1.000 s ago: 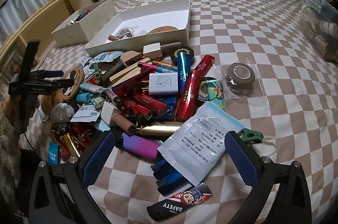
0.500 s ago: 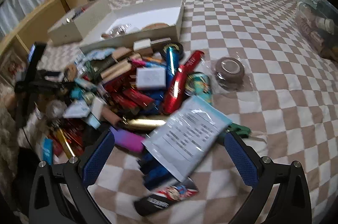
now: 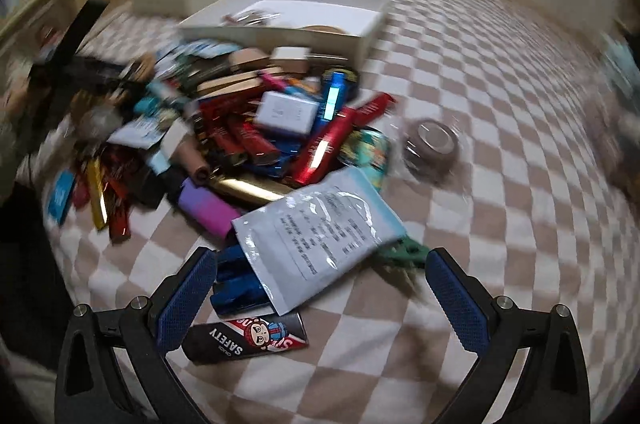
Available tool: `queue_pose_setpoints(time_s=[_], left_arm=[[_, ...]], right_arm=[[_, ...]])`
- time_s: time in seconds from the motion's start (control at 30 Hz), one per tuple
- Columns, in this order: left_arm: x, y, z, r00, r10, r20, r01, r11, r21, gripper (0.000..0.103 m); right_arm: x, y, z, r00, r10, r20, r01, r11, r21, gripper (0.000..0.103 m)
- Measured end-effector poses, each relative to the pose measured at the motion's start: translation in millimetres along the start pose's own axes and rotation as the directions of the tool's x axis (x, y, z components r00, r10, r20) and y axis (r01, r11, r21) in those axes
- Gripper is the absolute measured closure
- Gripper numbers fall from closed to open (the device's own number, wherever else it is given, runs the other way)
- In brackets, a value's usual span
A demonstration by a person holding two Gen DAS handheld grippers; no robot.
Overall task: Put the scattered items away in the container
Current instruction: 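Grasp the panda 'BEST FRIEND' cork coaster with the left gripper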
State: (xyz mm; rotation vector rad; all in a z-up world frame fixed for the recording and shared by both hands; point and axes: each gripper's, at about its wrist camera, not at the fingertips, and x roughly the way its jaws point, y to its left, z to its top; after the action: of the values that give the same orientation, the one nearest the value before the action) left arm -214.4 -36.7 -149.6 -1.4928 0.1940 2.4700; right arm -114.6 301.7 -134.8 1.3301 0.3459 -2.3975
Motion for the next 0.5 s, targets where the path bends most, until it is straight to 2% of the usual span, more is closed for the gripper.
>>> queue_pose_setpoints(time_s=[0.1,0.17,0.3,0.5], left_arm=[[-10.4,-1.3,-3.0,0.999,-0.018,0.028,0.019,0.999,-0.027,0.002],[-15.4,-3.0,-4.5,0.999,-0.015,0.041,0.016,0.999,-0.033,0.002],[-23.9,-6.5,-7.5,0.998,-0.014,0.058,0.017,0.999,-0.039,0.002],[-30.1,-6.9,-8.4,0.997,-0.044,0.066,0.047,0.998,-0.05,0.002]], right_arm=[[7.9,17.2,3.9,0.999,-0.04,-0.001,0.038,0.974,-0.221,0.0],[17.8,21.9,4.5,0.999,-0.03,-0.027,0.02,0.946,-0.324,0.0],[36.9,16.1,5.7,0.995,0.003,-0.102,-0.041,0.926,-0.375,0.0],[54.6,-0.2,17.3,0.979,0.083,-0.184,-0.136,0.946,-0.296,0.0]])
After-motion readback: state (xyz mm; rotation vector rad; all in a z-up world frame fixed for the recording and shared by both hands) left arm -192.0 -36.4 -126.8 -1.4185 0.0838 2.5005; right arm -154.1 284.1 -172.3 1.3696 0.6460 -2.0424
